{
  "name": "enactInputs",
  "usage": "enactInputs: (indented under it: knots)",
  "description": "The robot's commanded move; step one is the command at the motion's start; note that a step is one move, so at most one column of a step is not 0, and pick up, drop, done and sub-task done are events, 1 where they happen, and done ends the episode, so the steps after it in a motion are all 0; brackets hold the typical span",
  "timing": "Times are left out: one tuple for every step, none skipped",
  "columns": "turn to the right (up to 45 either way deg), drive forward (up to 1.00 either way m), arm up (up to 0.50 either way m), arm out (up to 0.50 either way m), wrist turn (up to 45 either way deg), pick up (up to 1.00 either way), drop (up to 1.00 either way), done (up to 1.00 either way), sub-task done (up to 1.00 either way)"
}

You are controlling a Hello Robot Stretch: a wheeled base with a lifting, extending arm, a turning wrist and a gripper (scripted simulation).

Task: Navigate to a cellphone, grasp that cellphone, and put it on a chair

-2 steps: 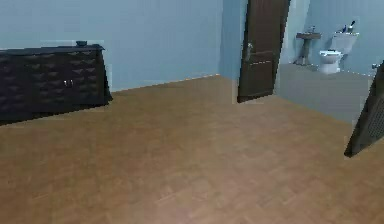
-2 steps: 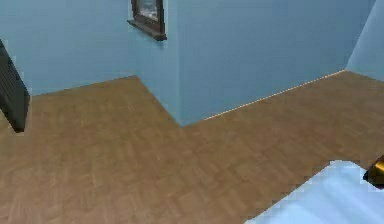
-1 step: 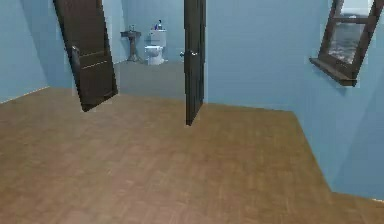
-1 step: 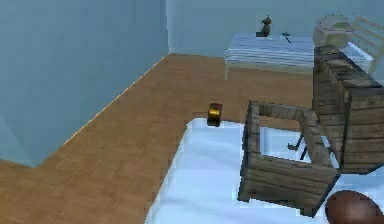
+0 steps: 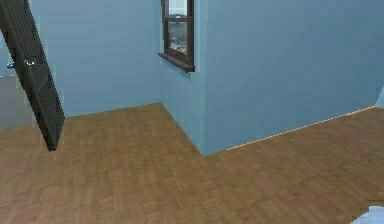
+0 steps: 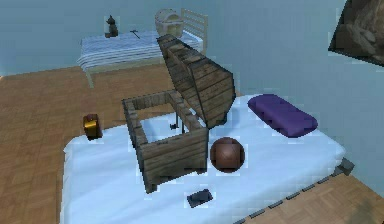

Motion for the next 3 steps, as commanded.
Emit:
enactInputs:
  knots:
    - [0.0, 0.00, 0.40, 0.00, 0.0, 0.00, 0.00, 0.00, 0.00]
    - [0.0, 0.00, 0.00, 0.38, 0.0, 0.00, 0.00, 0.00, 0.00]
    - [0.0, 0.00, 0.00, 0.00, 45.0, 0.00, 0.00, 0.00, 0.00]
